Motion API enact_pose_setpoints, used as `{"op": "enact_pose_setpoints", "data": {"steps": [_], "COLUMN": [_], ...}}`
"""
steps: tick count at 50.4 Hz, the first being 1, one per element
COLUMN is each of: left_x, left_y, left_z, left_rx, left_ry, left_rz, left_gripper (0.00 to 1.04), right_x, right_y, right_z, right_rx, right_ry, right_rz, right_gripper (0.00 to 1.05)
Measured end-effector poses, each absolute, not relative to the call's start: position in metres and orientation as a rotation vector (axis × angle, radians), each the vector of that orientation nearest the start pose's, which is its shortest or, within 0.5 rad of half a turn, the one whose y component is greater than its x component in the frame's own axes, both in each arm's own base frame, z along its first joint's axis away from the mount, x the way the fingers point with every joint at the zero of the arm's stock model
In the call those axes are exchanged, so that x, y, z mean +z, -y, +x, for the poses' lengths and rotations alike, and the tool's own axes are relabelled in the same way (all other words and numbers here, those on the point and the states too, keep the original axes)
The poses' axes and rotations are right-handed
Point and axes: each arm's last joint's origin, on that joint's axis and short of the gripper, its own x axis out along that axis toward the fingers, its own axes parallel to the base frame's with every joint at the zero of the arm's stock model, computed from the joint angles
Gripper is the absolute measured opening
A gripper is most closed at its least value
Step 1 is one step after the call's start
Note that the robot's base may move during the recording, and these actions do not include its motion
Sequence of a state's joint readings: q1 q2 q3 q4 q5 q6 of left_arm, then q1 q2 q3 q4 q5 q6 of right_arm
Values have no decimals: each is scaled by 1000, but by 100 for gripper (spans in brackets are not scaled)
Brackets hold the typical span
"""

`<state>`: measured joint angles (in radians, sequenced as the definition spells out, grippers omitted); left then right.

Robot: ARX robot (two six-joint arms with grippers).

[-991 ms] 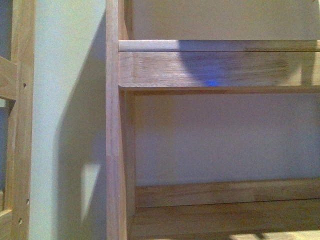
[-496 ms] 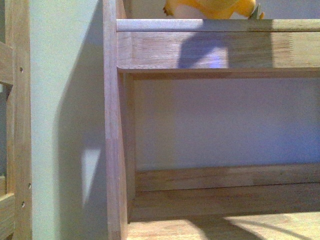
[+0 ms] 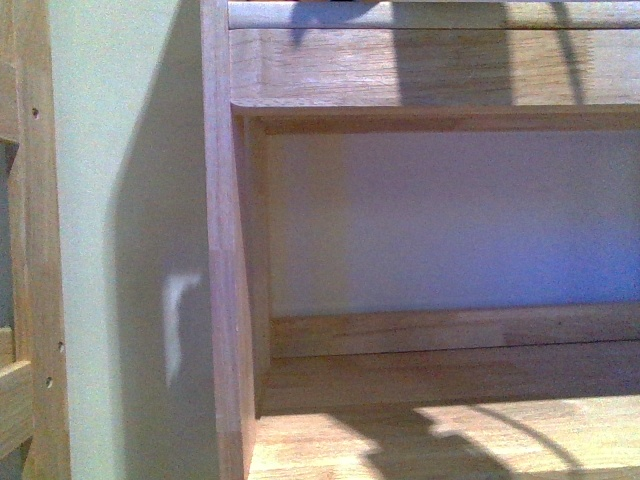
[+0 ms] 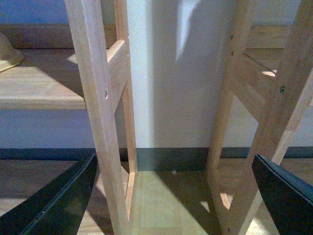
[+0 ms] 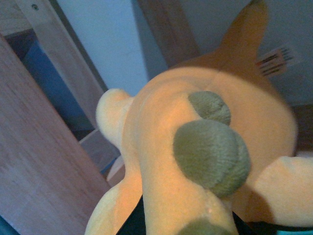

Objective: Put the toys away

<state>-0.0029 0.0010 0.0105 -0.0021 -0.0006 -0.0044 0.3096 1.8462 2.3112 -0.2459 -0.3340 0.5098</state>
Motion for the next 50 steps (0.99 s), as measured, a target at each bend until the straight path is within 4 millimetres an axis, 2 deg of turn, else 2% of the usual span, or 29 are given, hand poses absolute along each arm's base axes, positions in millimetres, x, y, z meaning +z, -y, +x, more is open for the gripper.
{"op": "enact_pose_setpoints", "data": {"steps": [9,22,27,35,50], "left_x": [167,167,167,167,167], "left_y": [0,0,0,0,0], "left_z": [97,97,97,97,97], "left_rx": [-2,-2,-2,-3,-2], "left_ry": [7,7,7,7,7], "left_rz": [-4,-4,-4,-4,-4], "left_gripper": [98,98,98,98,98], "right_x": [541,539,533,530,535], "right_y": [-142,-137,-130,-122,-107], "right_z": [356,361,366,368,358], "right_rx": [742,736,725,709,693], "right_ry": [36,36,31,33,59], "right_rz": [578,612,608,615,625], "right_gripper": [7,8,28,47,85]}}
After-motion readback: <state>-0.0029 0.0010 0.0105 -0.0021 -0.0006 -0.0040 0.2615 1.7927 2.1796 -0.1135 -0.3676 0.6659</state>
